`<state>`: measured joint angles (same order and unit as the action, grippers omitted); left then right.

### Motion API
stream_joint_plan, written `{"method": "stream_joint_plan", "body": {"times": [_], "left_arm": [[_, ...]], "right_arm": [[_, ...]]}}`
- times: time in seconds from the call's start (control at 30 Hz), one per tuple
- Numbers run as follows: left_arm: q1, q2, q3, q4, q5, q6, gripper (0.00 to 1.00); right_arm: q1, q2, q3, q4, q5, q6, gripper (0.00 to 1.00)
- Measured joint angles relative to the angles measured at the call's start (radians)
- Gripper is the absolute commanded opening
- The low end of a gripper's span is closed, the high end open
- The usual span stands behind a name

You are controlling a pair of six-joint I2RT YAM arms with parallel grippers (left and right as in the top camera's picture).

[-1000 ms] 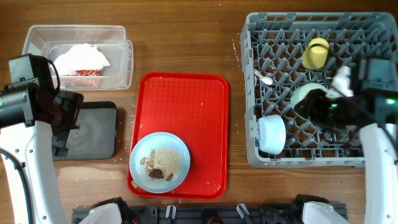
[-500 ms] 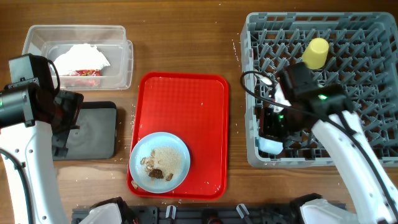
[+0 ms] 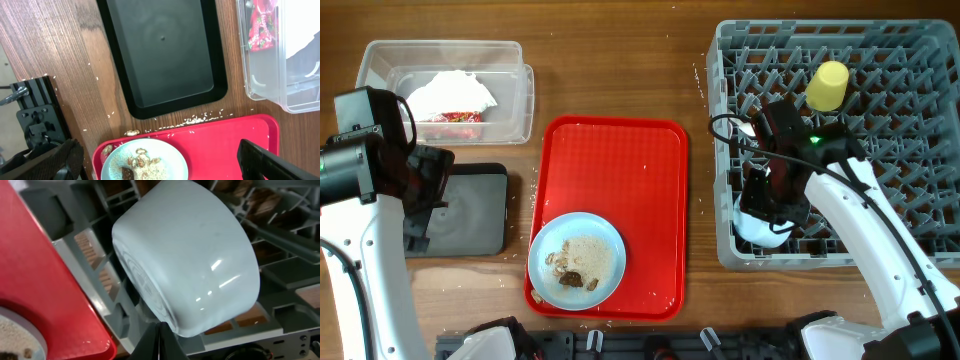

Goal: Sort waste into correct bins and load items into the dishwasher rack
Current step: 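Tilt the bowl upright into the rack slots and release it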

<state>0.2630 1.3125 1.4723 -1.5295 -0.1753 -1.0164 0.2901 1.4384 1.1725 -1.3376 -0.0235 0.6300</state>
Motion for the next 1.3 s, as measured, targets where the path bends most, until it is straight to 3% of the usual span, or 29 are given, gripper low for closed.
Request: {"method": "stream_joint_plan", "body": {"times": [0.5,0.7,0.8,1.1,1.3], "left_arm": [[0.000,0.000,0.000,0.000,0.000,0.000,1.00],[0.000,0.000,0.000,0.000,0.000,0.000,1.00],[0.000,0.000,0.000,0.000,0.000,0.000,1.00],[0.000,0.000,0.000,0.000,0.000,0.000,1.00],[0.000,0.000,0.000,0.000,0.000,0.000,1.00]], "right_arm": [[-0.074,0.000,0.019,-0.097,0.173,0.074,0.04],[-0.042,0.002,0.087,0.073,-0.064,-0.126,0.08],[-0.011,0.018,0.089,0.089,-0.132,-0.166,0.04],[-0.006,0.150,0.060,0.014,-0.035,-0.091,0.04],[-0.007,0.150,0.060,-0.140,0.138,0.004,0.05]]}}
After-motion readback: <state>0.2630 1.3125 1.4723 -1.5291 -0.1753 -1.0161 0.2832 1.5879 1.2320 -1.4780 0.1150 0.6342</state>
